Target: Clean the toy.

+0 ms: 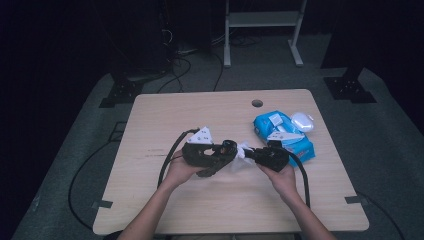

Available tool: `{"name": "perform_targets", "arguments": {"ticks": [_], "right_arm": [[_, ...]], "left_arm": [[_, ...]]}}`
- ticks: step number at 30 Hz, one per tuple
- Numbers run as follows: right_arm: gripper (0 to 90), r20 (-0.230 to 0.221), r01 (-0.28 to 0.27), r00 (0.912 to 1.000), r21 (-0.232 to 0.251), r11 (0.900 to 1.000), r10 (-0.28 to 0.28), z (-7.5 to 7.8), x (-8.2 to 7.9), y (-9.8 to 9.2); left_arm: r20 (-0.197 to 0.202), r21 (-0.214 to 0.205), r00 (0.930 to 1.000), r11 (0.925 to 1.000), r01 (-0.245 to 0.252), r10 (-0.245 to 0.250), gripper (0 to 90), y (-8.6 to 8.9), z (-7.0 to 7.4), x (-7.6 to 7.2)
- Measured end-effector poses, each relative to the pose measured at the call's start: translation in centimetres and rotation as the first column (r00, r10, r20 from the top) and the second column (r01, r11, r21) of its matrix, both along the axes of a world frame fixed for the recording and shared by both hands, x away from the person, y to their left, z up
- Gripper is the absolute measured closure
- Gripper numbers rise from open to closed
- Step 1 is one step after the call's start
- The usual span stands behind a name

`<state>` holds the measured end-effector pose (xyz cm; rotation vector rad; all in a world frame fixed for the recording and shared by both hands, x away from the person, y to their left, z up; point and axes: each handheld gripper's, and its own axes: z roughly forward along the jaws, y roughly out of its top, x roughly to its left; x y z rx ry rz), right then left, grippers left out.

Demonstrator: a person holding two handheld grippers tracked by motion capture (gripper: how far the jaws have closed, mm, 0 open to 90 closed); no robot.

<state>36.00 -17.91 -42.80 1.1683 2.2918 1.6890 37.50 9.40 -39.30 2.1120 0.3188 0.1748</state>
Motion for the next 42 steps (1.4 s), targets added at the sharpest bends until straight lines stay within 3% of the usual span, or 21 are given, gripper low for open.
{"name": "perform_targets", "arguments": {"ticks": [5,10,13,18,23,28,37,42], "right_arm": [[82.4,0.008,0.003,1.0,-0.016,0.9999,-0.002,0.1,-0.1,0.2],[82.4,0.035,-0.006,0.9994,0.027,0.9996,0.005,1.3,-0.4,0.0],[82.4,0.049,-0.01,0.9988,0.029,0.9995,0.009,1.6,-0.6,-0.1],[82.4,0.013,-0.002,0.9999,0.019,0.9998,0.002,0.5,-0.2,-0.1],[82.3,-0.031,0.001,0.9995,-0.029,0.9996,-0.002,-1.1,0.1,0.2],[82.4,-0.016,0.005,0.9999,-0.027,0.9996,-0.005,-0.5,0.0,0.3],[82.4,0.04,-0.004,0.9992,0.018,0.9998,0.004,1.7,-0.7,-0.1],[82.4,0.009,0.001,1.0,-0.01,1.0,-0.001,1.0,-0.4,-0.1]], "left_arm": [[-0.005,0.015,1.0,0.9999,0.0,0.0,57.4,-0.2,-0.4,0.1],[-0.019,0.046,0.9998,0.9989,0.006,-0.005,57.4,-0.6,-1.0,0.3],[-0.019,0.056,0.9998,0.9983,0.011,-0.01,57.4,-1.0,-1.2,0.2],[-0.012,0.06,0.9999,0.9982,0.01,-0.01,57.4,-1.0,-1.1,0.2],[-0.022,0.052,0.9997,0.9986,0.006,-0.005,57.5,-0.7,-1.2,0.4],[-0.022,0.057,0.9997,0.9984,0.004,-0.003,57.4,-0.7,-1.3,0.5],[-0.044,0.139,0.9989,0.9902,-0.008,0.014,57.4,-1.9,-2.1,1.0],[-0.097,0.165,0.995,0.9863,-0.008,0.024,57.4,-2.5,-2.2,1.5]]}}
